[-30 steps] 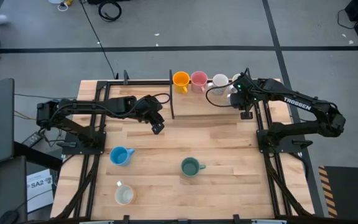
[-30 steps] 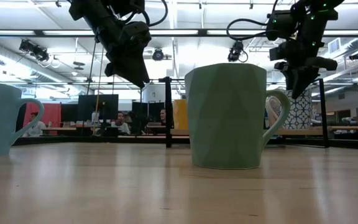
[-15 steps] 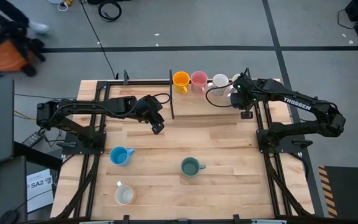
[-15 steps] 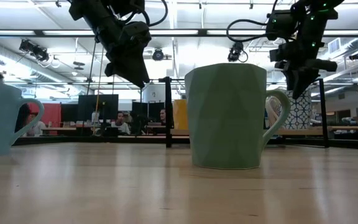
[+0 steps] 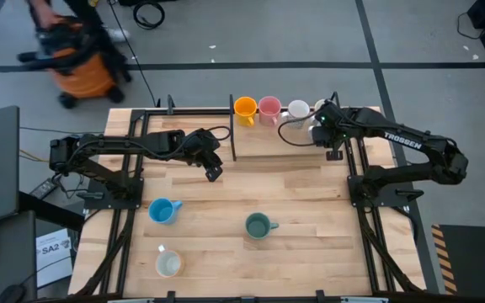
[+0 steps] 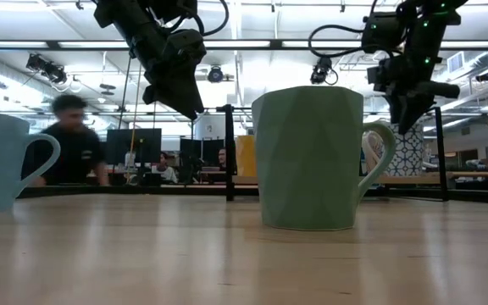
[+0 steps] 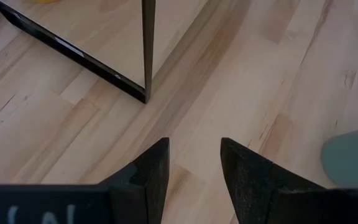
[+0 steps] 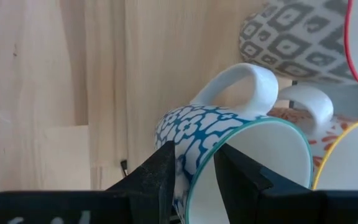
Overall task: Place coffee mugs
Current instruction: Put the blue and white patterned mug on the shelf, then put the blue mug on the shelf
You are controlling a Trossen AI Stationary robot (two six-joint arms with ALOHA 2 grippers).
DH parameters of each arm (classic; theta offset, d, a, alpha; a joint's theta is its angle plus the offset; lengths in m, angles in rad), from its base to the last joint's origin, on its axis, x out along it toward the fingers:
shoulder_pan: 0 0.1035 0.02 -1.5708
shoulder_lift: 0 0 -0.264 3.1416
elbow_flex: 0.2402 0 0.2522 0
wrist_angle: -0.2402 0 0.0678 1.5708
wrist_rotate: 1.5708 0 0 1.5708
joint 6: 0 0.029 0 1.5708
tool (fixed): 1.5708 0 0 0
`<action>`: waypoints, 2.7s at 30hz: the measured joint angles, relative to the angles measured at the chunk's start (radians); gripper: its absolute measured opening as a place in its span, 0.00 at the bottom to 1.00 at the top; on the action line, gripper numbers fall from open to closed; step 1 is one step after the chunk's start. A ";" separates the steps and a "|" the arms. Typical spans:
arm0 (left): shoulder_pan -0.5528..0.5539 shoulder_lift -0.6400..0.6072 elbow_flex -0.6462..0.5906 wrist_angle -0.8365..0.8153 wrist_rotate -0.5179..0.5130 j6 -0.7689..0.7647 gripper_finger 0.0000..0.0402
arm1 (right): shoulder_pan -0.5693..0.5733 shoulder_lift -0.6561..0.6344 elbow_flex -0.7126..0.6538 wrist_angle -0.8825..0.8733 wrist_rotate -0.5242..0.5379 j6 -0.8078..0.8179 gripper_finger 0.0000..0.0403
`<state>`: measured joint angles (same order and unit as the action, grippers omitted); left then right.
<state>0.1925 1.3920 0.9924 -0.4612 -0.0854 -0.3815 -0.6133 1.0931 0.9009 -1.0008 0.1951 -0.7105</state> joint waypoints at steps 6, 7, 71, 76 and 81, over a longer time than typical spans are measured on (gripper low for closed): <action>0.000 0.000 0.000 0.000 0.000 0.000 0.38 | 0.050 0.000 0.000 0.000 0.042 0.000 0.29; 0.000 0.000 0.000 0.000 0.000 0.000 0.38 | 0.058 0.000 0.000 0.000 0.065 0.000 0.29; -0.036 -0.285 0.003 -0.524 0.219 -0.197 0.38 | 0.417 -0.030 0.001 0.521 -0.392 0.293 0.29; -0.121 -0.328 -0.004 -0.717 0.181 -0.286 0.38 | 0.422 -0.006 0.000 0.536 -0.399 0.293 0.29; -0.224 -0.331 -0.005 -0.844 0.059 -0.334 0.38 | 0.426 0.009 0.001 0.570 -0.401 0.292 0.29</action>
<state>-0.0313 1.0611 0.9874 -1.3054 -0.0266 -0.7155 -0.1872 1.1019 0.9019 -0.4312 -0.2057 -0.4184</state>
